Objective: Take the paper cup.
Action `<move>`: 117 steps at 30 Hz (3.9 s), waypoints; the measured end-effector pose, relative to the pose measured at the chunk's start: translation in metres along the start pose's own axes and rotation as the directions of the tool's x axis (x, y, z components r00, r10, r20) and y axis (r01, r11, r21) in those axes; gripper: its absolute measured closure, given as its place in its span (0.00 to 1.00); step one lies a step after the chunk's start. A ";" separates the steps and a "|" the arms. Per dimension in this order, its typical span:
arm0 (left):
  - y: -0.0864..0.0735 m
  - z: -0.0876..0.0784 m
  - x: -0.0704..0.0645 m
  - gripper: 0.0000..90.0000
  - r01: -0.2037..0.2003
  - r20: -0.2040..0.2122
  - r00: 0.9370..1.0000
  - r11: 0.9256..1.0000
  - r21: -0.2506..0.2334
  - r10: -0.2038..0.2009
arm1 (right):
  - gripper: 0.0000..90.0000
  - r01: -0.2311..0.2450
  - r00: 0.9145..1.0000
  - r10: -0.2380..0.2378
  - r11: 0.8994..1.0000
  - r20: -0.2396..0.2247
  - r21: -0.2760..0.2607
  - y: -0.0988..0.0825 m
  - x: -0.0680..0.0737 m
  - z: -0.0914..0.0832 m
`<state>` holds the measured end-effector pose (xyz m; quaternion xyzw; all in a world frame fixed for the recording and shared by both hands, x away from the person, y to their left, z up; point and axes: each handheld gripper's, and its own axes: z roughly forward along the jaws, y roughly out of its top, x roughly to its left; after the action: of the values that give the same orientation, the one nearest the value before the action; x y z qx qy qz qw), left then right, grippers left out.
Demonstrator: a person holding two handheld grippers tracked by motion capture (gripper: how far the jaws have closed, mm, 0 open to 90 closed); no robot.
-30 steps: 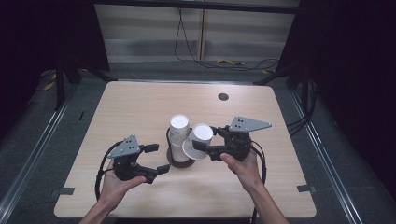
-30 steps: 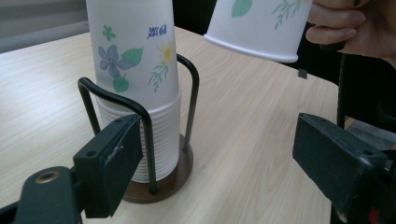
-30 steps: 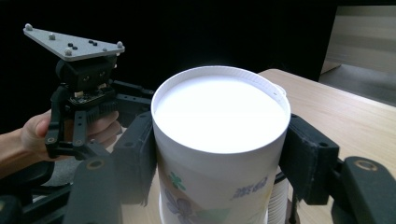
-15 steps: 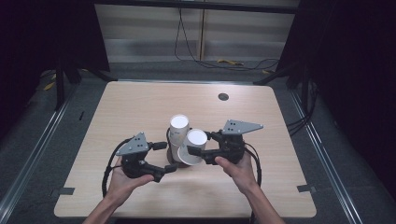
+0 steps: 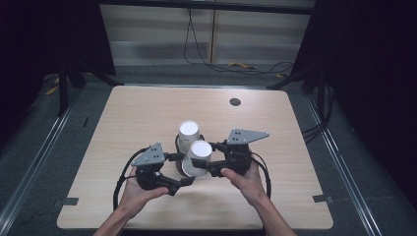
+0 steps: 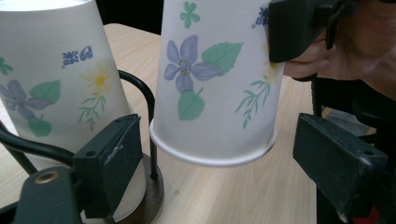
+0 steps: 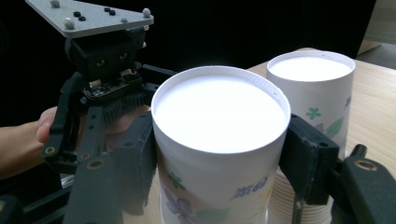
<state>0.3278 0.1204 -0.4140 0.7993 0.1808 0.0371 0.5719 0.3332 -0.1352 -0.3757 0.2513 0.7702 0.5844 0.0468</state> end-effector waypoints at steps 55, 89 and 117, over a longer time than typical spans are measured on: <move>-0.011 -0.006 0.007 0.31 -0.002 -0.015 1.000 1.000 0.031 0.003 | 0.21 -0.002 1.000 0.002 1.000 0.006 -0.017 -0.004 0.002 0.001; -0.010 -0.004 0.011 0.32 -0.055 -0.030 0.997 0.955 0.293 0.067 | 0.19 0.033 0.999 -0.035 0.979 0.008 0.199 -0.020 -0.011 -0.007; -0.006 0.006 0.011 0.33 -0.129 -0.004 0.989 0.865 0.484 0.150 | 0.25 0.114 0.993 -0.110 0.873 -0.037 0.473 -0.012 -0.014 0.010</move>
<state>0.3384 0.1201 -0.4232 0.9266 0.1380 0.0486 0.3465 0.3450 -0.1343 -0.3927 0.2076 0.9032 0.3755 0.0140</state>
